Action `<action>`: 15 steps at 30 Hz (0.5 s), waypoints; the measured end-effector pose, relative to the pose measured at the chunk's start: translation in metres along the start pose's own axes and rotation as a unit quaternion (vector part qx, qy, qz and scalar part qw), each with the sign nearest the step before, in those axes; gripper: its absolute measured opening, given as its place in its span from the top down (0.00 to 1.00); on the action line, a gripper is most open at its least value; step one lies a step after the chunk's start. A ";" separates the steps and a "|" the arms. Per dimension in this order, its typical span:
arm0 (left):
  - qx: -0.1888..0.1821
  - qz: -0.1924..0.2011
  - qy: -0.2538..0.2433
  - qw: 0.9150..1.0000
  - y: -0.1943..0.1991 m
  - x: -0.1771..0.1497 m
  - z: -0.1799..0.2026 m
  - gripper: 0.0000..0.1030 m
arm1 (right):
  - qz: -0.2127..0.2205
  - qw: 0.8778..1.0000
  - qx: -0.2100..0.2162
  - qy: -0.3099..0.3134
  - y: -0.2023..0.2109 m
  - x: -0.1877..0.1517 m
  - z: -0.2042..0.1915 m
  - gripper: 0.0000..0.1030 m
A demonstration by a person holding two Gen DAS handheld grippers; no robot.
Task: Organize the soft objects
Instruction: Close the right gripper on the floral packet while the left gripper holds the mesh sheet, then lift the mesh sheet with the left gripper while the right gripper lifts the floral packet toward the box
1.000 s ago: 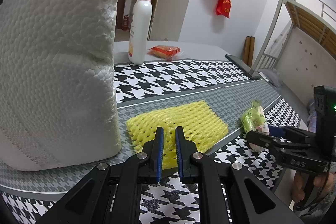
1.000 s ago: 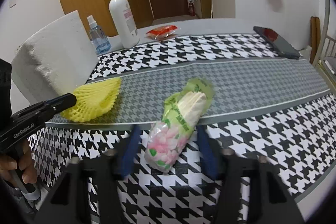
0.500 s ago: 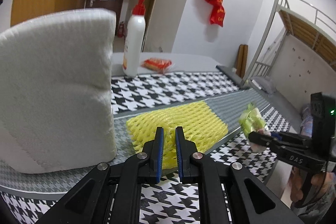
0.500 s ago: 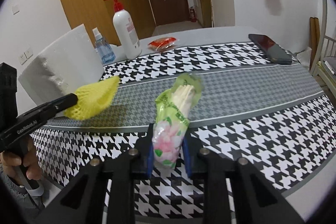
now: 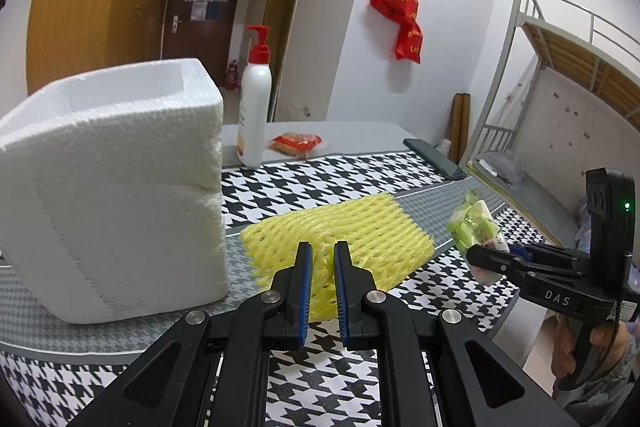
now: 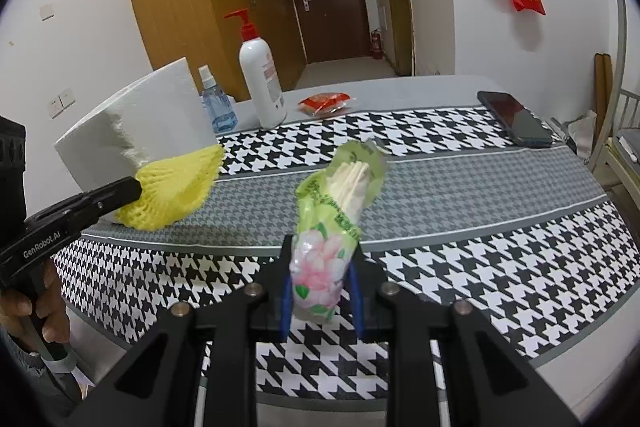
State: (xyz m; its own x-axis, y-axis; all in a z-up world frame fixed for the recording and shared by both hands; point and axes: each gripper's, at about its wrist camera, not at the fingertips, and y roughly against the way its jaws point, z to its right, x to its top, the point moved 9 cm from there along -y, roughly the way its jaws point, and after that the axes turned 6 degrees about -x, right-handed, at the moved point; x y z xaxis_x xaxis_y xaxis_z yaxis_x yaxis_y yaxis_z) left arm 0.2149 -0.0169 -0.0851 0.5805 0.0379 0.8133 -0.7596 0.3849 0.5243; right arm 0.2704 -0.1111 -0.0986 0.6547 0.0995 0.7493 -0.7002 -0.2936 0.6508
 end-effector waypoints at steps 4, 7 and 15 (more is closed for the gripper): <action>0.006 0.008 -0.004 1.000 0.009 0.002 0.002 0.88 | 0.008 1.000 0.005 0.005 0.008 0.003 -0.006 0.74; 0.014 0.015 -0.006 1.000 0.016 0.002 0.002 0.88 | 0.015 1.000 0.009 0.012 0.013 0.005 -0.011 0.74; 0.029 0.034 -0.010 0.999 0.035 0.006 0.003 0.88 | 0.031 0.999 0.025 0.027 0.025 0.013 -0.029 0.74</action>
State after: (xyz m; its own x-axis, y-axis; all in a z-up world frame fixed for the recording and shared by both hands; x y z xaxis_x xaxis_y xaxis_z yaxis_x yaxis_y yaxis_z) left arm 0.1906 -0.0064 -0.0612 0.5213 0.0433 0.8522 -0.8132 0.3278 0.4808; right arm 0.2531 -0.0897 -0.0696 0.5941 0.1301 0.7938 -0.7227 -0.3470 0.5978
